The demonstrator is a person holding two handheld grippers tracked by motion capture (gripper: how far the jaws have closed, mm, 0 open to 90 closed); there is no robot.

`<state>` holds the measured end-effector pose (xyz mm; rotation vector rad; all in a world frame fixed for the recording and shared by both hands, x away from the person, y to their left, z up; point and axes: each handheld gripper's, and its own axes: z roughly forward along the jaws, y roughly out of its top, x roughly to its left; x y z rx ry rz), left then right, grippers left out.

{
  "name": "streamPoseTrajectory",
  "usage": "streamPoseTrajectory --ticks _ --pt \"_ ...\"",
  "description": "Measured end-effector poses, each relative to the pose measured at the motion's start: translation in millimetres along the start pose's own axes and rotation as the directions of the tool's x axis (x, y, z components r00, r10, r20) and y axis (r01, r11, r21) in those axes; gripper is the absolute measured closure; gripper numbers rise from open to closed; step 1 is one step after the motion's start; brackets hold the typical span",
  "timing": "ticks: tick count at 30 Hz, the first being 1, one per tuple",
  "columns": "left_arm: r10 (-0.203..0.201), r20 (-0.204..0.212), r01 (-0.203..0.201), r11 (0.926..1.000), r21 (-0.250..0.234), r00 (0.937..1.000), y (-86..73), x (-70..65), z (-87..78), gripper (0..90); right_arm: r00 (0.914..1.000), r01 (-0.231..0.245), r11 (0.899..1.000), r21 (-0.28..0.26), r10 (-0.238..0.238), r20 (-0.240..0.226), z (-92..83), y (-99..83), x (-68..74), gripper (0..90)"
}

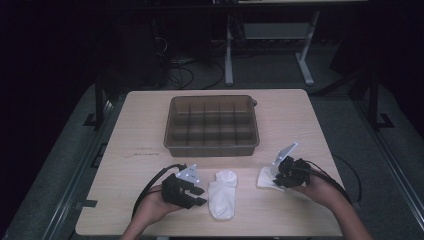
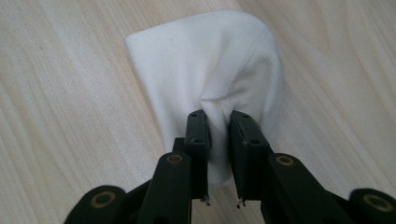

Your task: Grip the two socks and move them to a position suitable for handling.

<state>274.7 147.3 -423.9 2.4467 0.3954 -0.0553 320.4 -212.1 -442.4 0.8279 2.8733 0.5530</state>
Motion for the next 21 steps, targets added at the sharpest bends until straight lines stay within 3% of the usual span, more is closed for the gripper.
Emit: streamPoseTrajectory --ticks 21 --pt "-0.023 -0.028 0.023 0.9997 -0.002 0.9994 -4.7 6.8 -7.6 58.0 0.998 -0.038 0.999 -0.015 0.037 -0.052 -3.9 -1.2 -3.2 80.5"
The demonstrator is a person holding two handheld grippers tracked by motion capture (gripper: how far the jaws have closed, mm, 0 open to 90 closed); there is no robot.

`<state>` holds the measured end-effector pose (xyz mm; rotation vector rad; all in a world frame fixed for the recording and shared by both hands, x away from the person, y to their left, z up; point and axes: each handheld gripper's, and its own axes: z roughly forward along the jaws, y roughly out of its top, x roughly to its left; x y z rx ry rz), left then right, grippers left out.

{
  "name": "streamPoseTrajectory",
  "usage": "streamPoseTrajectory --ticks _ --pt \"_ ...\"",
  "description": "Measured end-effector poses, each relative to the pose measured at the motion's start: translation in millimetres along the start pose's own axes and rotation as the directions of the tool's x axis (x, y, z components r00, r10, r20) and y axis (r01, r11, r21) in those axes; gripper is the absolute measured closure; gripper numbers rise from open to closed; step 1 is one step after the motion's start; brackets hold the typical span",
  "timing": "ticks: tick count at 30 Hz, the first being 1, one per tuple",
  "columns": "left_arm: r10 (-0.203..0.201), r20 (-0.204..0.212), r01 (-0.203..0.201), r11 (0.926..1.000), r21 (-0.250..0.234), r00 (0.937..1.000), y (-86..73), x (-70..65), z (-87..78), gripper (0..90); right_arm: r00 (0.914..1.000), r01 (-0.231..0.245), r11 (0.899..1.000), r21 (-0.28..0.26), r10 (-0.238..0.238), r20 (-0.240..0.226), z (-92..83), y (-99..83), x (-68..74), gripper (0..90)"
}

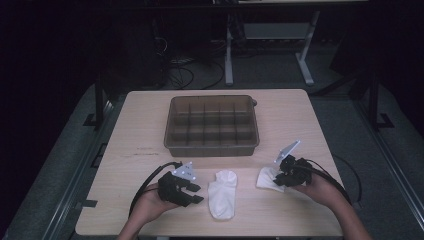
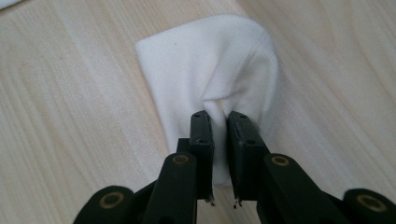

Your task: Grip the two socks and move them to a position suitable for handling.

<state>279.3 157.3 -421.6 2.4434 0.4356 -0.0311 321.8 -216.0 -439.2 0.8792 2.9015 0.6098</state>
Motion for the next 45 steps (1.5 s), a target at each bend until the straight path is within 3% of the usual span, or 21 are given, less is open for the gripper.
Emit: streamPoseTrajectory --ticks 27,45 --pt "-0.032 -0.041 0.031 0.9993 -0.02 0.9987 -6.1 8.1 -14.9 51.1 0.9998 0.016 0.999 -0.029 -0.017 -0.014 -21.6 6.6 7.5 80.5" --pt "-0.053 -0.068 0.052 0.9985 -0.019 0.9963 -10.1 12.8 -20.7 43.7 0.9974 0.063 0.997 -0.05 -0.064 -0.031 -29.8 22.6 19.8 80.5"
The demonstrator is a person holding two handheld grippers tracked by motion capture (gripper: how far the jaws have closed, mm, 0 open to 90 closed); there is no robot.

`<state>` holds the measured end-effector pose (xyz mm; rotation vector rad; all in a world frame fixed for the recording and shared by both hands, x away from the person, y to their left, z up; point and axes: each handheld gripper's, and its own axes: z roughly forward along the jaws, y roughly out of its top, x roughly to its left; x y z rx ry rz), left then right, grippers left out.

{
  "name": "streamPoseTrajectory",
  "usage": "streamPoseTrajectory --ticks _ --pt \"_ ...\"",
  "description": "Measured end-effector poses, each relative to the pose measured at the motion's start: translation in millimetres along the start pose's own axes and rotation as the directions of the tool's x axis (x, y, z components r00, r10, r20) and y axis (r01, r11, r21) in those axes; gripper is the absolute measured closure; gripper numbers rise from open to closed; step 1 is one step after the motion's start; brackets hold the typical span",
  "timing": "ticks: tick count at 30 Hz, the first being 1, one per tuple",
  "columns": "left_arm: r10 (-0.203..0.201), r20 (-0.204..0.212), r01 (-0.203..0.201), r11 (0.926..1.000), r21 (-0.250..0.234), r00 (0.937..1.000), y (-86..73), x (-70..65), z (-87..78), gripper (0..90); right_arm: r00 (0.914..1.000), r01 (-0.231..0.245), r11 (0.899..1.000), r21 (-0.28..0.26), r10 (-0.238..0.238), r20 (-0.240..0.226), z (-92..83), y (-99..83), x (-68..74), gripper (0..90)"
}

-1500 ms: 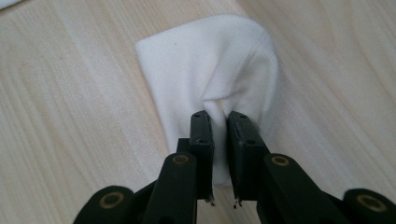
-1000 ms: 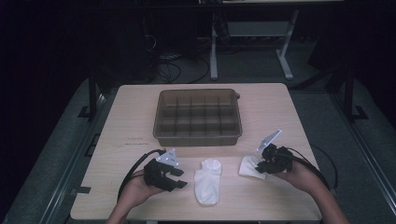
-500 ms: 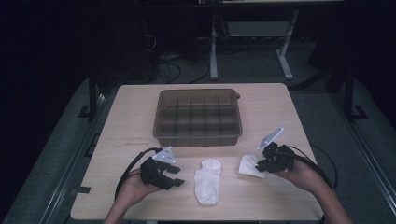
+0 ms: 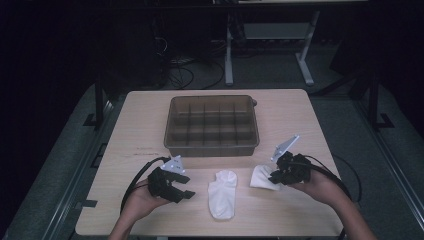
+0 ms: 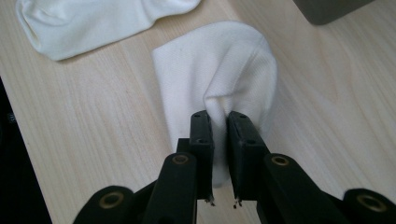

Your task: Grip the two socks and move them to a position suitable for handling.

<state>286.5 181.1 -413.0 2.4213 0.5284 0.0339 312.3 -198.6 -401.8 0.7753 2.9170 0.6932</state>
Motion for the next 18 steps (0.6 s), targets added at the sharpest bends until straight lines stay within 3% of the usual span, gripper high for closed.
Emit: streamPoseTrajectory --ticks 18 --pt "-0.023 -0.024 0.023 0.9997 -0.003 0.9994 -5.4 6.0 -6.7 38.6 0.9987 0.047 0.999 -0.002 -0.047 -0.02 6.9 18.6 10.9 80.5"
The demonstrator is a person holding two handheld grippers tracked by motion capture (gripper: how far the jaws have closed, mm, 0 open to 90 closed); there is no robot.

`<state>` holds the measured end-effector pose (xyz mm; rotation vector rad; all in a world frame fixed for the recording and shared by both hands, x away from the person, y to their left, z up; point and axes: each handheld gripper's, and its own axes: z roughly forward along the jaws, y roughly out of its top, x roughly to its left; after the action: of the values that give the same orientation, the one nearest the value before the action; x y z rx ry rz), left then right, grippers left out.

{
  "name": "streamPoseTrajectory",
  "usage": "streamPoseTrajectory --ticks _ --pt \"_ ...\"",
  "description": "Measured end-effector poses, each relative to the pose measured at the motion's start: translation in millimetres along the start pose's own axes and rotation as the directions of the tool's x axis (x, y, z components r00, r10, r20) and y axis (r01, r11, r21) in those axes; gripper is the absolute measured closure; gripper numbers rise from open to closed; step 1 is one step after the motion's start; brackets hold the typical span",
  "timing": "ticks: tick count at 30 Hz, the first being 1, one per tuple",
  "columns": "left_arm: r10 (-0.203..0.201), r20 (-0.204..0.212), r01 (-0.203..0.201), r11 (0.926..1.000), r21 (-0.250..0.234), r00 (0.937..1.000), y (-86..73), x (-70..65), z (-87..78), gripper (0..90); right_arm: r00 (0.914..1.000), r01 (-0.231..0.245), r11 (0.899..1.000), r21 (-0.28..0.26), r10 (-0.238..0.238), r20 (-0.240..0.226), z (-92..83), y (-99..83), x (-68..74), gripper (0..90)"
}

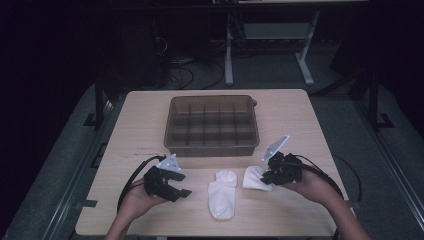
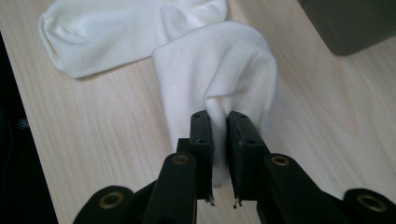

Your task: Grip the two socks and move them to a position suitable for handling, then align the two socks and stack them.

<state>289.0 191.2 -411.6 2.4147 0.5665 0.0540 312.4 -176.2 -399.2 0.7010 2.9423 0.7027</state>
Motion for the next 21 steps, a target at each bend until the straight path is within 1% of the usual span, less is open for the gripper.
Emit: streamPoseTrajectory --ticks 18,21 --pt "-0.001 -0.007 0.001 1.0 -0.007 1.0 -1.0 0.6 -4.8 37.7 0.9992 0.037 0.999 0.002 -0.037 -0.016 4.7 15.0 6.8 80.4" --pt "-0.006 -0.007 0.006 0.9999 -0.011 1.0 -1.2 0.5 -5.6 37.5 0.9992 0.036 0.999 0.003 -0.036 -0.019 5.8 16.2 7.6 80.4"
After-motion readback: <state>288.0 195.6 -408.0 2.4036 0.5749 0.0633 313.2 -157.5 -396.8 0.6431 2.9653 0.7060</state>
